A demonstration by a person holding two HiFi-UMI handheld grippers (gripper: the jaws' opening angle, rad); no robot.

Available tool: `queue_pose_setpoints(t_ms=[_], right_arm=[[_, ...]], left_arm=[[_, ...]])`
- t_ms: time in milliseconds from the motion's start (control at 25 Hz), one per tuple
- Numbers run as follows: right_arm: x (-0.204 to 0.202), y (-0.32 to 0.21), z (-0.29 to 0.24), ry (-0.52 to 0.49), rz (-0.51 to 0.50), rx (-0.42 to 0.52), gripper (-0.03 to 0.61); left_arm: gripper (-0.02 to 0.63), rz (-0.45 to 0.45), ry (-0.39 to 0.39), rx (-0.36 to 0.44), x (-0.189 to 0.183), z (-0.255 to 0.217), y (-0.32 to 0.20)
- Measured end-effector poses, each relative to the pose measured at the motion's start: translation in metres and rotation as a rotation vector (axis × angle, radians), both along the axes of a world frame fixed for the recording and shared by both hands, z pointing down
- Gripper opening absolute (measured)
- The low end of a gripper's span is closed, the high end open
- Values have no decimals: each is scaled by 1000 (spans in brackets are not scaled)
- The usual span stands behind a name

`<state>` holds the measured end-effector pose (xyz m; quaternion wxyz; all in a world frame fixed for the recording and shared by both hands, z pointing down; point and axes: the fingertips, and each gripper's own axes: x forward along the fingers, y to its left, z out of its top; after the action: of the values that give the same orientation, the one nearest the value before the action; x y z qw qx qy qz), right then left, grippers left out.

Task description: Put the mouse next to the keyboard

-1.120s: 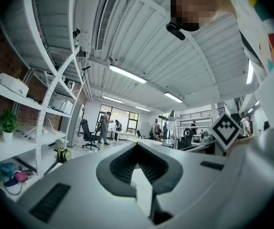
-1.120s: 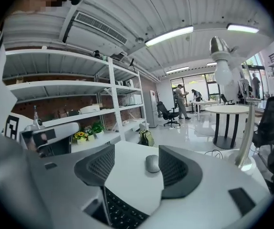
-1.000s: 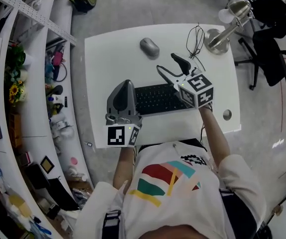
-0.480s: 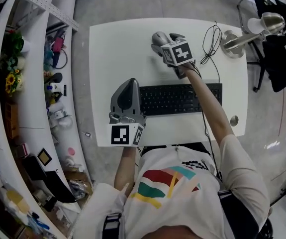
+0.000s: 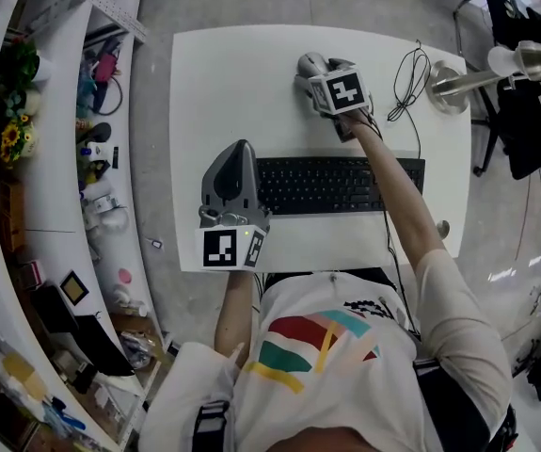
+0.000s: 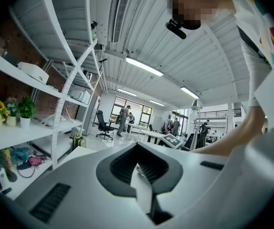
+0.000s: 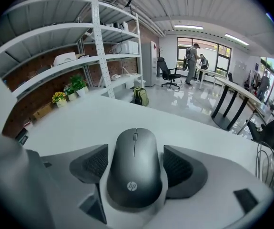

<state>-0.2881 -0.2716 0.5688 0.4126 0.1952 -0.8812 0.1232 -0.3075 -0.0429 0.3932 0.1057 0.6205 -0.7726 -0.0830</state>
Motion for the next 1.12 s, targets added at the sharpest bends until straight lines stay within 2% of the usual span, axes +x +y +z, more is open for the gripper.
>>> queue_pose_setpoints(t_ms=[120, 160, 200, 440, 680, 880, 1120], right_arm=[[0, -1, 0, 3, -3, 1, 356], [1, -2, -1, 1, -1, 3, 316], [2, -3, -1, 0, 1, 4, 304], [8, -3, -4, 5, -14, 17, 302], [17, 9, -42, -132, -10, 43, 302], [57, 14, -86, -209, 48, 104, 302], [146, 11, -114, -238, 189, 146, 302]], left_arm=[[44, -5, 14, -4, -3, 3, 1], [44, -6, 12, -3, -2, 2, 0], [44, -6, 8, -2, 0, 1, -1], [44, 4, -11, 9, 11, -9, -4], [44, 44, -26, 26, 23, -13, -8], [44, 84, -20, 44, 40, -24, -19], [44, 201, -26, 57, 75, -28, -44]])
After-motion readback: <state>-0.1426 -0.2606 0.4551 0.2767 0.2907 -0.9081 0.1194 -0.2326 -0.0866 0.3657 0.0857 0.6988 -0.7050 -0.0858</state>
